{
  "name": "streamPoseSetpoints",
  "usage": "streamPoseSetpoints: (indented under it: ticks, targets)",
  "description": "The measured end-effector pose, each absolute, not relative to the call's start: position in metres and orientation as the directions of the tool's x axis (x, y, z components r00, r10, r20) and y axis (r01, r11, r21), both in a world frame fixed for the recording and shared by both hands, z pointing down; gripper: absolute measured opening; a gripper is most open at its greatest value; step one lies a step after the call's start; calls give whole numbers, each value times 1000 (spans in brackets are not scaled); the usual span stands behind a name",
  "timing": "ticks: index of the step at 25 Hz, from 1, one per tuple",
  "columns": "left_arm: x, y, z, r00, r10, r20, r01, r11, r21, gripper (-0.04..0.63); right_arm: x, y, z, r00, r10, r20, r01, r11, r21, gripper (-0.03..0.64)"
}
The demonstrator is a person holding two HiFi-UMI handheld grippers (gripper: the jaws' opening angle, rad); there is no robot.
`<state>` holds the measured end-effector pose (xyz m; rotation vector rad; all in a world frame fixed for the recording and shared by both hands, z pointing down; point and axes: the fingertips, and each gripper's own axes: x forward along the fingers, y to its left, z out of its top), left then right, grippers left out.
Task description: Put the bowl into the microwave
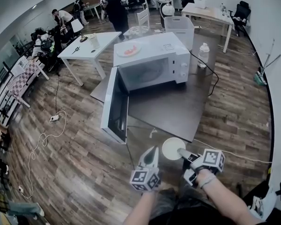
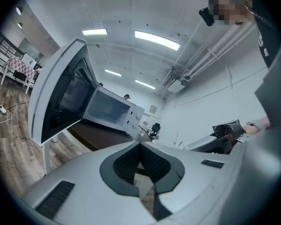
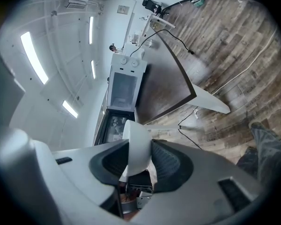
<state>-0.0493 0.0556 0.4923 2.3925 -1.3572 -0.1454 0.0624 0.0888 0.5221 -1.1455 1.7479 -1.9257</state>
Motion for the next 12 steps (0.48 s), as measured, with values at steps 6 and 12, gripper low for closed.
streamPoseSetpoints:
  ticks: [6,12]
  targets:
    - [-53,31,501,499,-858,118,-816,-420,397,12,61,61,524,-643,-677,359,-279,-230,-932,137]
    - [-50,-7,499,482,-867,124,-831,-407,380,12,57,20,527,-675,-649,351,-285,-210,-935,137]
